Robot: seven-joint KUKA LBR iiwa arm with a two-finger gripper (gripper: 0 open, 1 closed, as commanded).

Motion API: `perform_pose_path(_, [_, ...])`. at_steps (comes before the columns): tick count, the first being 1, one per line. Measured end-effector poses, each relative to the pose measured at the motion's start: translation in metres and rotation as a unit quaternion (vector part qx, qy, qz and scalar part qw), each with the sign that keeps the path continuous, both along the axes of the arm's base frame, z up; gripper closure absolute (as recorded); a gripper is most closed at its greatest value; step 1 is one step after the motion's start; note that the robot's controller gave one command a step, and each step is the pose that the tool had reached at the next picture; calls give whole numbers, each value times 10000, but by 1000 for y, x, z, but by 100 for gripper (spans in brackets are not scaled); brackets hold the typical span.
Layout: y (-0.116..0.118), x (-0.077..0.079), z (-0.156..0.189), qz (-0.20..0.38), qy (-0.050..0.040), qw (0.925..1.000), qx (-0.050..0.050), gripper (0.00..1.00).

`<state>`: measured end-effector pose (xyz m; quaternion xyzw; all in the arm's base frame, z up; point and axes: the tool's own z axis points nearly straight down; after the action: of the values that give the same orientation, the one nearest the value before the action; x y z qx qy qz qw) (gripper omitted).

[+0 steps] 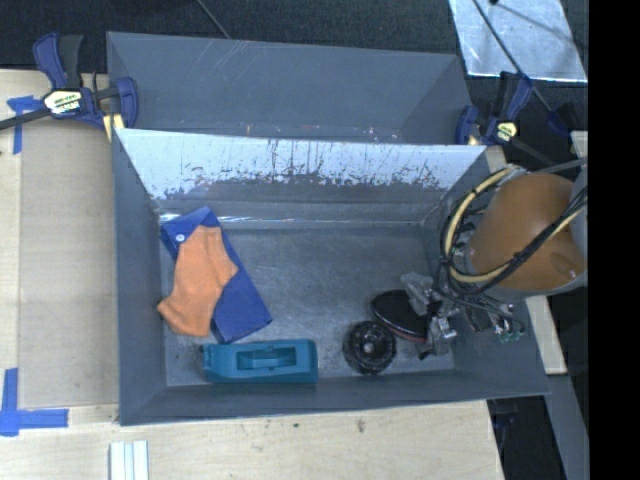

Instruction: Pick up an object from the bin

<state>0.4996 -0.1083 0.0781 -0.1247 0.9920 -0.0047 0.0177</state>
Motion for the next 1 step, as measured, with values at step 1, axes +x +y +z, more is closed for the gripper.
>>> perform_pose_path(1, [0, -1, 2, 3, 48, 10000, 7, 100])
